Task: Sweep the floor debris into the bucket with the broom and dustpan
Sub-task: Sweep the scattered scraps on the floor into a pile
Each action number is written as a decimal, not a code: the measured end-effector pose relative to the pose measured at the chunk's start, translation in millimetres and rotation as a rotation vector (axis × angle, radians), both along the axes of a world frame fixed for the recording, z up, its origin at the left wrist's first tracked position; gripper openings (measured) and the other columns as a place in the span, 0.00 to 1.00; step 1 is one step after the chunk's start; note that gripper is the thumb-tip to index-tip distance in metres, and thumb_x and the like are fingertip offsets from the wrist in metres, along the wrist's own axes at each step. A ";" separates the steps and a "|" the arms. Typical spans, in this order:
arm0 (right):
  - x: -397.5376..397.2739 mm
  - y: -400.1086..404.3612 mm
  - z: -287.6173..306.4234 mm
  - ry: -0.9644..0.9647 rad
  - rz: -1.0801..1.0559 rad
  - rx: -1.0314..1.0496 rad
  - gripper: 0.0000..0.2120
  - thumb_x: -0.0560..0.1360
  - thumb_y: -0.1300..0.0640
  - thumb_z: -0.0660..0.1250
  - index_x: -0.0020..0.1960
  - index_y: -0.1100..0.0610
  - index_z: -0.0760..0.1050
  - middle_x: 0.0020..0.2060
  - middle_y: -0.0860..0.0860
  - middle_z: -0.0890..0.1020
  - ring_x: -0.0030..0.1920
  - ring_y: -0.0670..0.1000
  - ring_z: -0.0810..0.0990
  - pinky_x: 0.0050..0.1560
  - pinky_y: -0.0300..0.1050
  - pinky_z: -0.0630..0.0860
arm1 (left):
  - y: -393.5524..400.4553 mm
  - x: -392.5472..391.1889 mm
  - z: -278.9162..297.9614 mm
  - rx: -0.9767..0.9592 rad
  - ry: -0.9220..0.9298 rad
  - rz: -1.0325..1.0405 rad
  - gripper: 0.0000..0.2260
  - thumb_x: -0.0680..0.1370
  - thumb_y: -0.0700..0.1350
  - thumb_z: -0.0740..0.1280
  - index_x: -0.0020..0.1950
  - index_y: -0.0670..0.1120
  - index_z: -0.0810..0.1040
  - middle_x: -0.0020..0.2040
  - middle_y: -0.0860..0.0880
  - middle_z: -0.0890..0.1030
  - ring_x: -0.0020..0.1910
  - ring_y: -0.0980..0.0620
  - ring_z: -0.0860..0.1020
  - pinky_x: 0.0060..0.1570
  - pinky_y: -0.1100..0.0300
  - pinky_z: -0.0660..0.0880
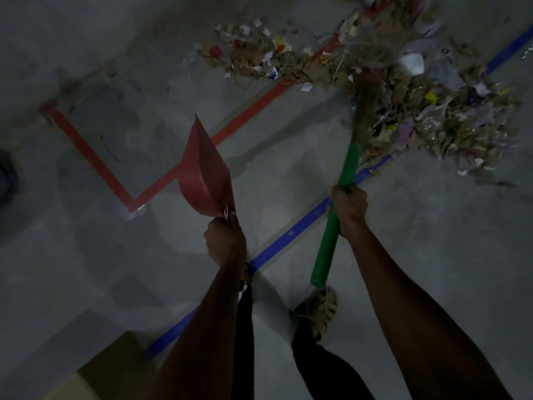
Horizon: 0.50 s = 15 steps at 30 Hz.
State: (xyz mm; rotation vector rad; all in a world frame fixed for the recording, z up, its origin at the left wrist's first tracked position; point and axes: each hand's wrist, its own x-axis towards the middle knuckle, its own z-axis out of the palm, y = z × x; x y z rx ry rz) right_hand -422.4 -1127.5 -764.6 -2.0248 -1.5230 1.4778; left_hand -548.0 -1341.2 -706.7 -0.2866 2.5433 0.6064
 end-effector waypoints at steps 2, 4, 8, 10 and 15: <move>-13.6 -5.9 14.9 0.157 -0.021 -0.013 0.08 0.77 0.57 0.67 0.53 0.61 0.77 0.42 0.59 0.80 0.28 0.52 0.77 0.29 0.43 0.74 | 8.9 -0.9 5.3 0.008 0.000 -0.004 0.19 0.81 0.55 0.63 0.52 0.38 0.80 0.51 0.38 0.82 0.52 0.37 0.80 0.50 0.48 0.76; -35.8 -11.4 27.9 0.303 -0.051 -0.062 0.02 0.79 0.61 0.65 0.47 0.58 0.74 0.37 0.56 0.77 0.24 0.51 0.72 0.26 0.43 0.72 | 14.8 -5.8 6.8 0.023 -0.001 -0.009 0.20 0.81 0.56 0.62 0.52 0.39 0.80 0.50 0.38 0.82 0.51 0.37 0.80 0.51 0.47 0.77; -89.8 -17.6 52.3 0.436 -0.006 -0.123 0.02 0.80 0.61 0.65 0.48 0.56 0.74 0.36 0.55 0.77 0.24 0.52 0.71 0.25 0.41 0.71 | 21.8 -30.6 8.0 0.032 0.020 -0.005 0.19 0.80 0.56 0.63 0.49 0.39 0.80 0.48 0.38 0.82 0.49 0.37 0.80 0.50 0.46 0.78; -120.4 -18.1 56.8 0.487 0.003 -0.180 0.01 0.80 0.62 0.65 0.51 0.58 0.75 0.36 0.56 0.77 0.23 0.52 0.71 0.24 0.41 0.71 | 22.1 -51.2 8.1 0.032 0.025 0.008 0.19 0.80 0.56 0.63 0.48 0.39 0.80 0.47 0.38 0.82 0.48 0.38 0.80 0.48 0.47 0.79; -194.2 -27.4 60.1 0.513 0.017 -0.273 0.05 0.81 0.61 0.65 0.55 0.60 0.76 0.36 0.56 0.78 0.23 0.51 0.71 0.23 0.40 0.71 | 9.1 -111.8 12.1 0.022 0.014 0.023 0.18 0.81 0.55 0.64 0.46 0.40 0.80 0.46 0.39 0.82 0.46 0.38 0.81 0.48 0.46 0.80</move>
